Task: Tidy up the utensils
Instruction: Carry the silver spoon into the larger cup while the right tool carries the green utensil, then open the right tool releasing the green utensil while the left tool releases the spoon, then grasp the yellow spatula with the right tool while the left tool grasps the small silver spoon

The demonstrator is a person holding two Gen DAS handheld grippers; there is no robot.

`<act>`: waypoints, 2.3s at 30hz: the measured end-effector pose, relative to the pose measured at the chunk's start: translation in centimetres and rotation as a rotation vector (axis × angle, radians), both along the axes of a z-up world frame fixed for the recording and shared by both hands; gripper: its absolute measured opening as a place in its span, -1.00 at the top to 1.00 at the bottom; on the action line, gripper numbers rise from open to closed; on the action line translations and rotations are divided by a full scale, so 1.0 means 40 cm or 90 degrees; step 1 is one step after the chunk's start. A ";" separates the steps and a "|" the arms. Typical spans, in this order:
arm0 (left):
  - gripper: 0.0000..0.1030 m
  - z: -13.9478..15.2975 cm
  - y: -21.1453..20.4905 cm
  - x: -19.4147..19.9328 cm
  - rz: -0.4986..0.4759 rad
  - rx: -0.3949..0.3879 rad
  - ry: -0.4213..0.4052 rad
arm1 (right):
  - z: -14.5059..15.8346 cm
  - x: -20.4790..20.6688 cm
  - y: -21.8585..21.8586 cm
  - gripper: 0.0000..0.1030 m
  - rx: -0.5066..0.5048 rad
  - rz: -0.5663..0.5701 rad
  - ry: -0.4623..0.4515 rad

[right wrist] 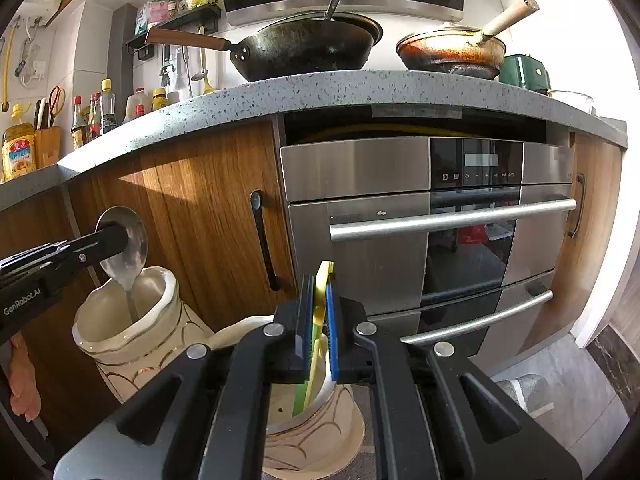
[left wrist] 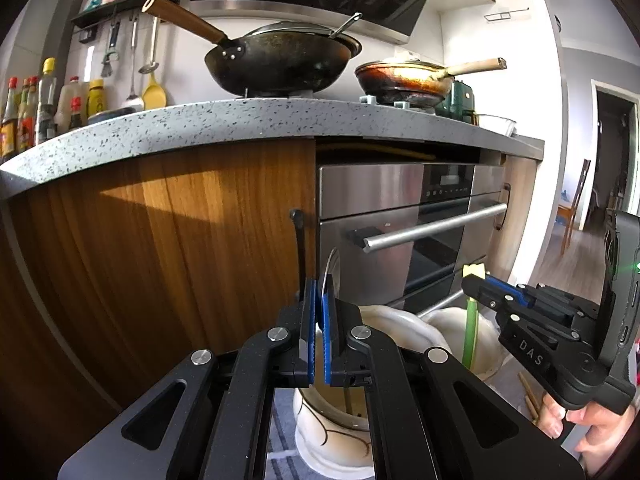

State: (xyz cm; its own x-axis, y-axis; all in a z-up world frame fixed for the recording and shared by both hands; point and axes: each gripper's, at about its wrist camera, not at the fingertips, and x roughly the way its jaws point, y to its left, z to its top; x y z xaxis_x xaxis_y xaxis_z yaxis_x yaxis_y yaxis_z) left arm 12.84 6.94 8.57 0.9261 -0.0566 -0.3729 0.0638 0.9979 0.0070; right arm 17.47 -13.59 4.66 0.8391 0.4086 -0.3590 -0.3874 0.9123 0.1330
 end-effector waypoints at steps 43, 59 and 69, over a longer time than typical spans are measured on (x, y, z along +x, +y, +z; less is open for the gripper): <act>-0.84 0.099 0.014 -0.160 0.012 -0.022 -0.014 | 0.129 -0.145 -0.159 -0.90 -0.007 -0.030 0.060; -0.87 -0.125 -0.034 -0.262 -0.042 -0.035 0.159 | -0.083 -0.269 -0.309 -0.90 -0.060 -0.103 0.189; -0.83 -0.271 -0.072 -0.230 -0.062 -0.001 0.240 | -0.169 -0.281 -0.304 -0.81 -0.107 -0.038 0.244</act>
